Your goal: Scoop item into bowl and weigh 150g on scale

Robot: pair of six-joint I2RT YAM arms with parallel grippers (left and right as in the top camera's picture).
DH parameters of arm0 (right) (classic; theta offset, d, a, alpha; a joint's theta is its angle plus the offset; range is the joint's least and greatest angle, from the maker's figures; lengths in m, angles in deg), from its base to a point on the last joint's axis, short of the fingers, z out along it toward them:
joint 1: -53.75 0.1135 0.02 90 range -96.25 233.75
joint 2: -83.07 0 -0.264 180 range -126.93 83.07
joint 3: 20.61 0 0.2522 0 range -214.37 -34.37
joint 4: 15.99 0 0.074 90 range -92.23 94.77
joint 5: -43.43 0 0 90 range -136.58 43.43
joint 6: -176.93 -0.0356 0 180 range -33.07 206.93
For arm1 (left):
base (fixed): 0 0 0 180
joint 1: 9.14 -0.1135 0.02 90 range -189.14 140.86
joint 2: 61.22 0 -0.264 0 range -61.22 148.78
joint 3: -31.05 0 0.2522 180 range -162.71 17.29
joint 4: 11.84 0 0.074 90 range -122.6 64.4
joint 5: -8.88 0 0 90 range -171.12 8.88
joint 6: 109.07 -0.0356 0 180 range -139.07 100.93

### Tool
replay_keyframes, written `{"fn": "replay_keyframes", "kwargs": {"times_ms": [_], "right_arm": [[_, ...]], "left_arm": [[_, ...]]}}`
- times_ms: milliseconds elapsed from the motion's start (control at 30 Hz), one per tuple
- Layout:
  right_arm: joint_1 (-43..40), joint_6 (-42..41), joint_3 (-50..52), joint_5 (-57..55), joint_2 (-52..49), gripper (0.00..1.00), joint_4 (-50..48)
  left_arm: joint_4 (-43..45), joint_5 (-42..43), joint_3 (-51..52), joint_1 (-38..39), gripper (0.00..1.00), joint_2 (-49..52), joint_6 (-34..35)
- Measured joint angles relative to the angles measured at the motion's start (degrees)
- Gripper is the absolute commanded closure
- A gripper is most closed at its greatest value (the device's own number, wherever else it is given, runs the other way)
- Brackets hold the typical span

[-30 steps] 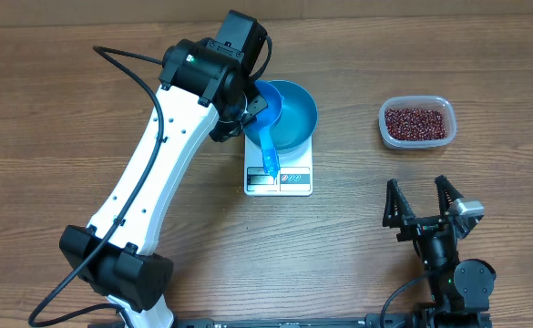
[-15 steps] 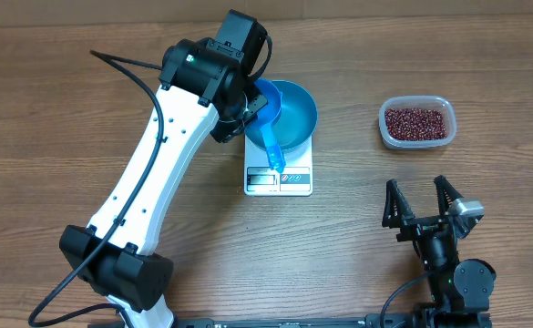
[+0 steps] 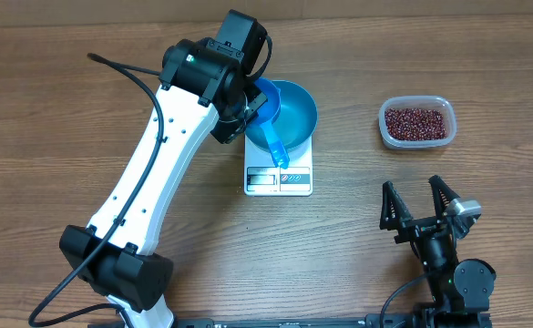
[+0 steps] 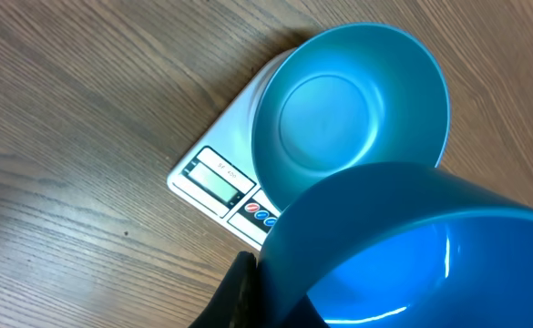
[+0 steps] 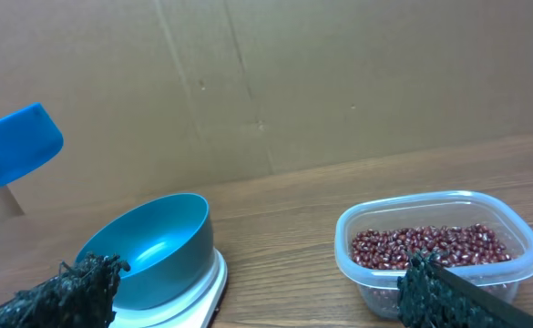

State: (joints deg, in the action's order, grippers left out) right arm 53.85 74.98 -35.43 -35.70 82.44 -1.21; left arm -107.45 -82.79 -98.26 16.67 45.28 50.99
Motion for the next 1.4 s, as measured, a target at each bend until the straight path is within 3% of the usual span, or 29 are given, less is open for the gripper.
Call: {"fn": "replay_keyframes", "kwargs": {"times_ms": [533,700,900,1233,1400], "right_arm": [[0.0,-0.04,-5.44,3.96,-0.28,0.0,4.96],[0.0,0.02,-9.53,3.98,-4.61,0.0,7.17],[0.0,0.26,-16.15,4.13,-15.39,0.0,10.32],[0.0,2.56,-34.21,8.76,-41.79,0.0,20.94],[0.0,2.67,-38.32,15.19,-50.9,0.0,18.6]], "left_arm": [[-0.13,0.0,0.0,0.0,0.96,0.0,4.66],[-0.28,0.04,0.0,0.0,0.96,0.0,5.99],[-0.31,0.17,0.0,0.0,0.96,0.0,6.34],[-0.48,0.17,0.0,0.0,0.96,0.0,6.78],[-0.48,0.17,0.0,0.0,0.96,0.0,8.96]]}}
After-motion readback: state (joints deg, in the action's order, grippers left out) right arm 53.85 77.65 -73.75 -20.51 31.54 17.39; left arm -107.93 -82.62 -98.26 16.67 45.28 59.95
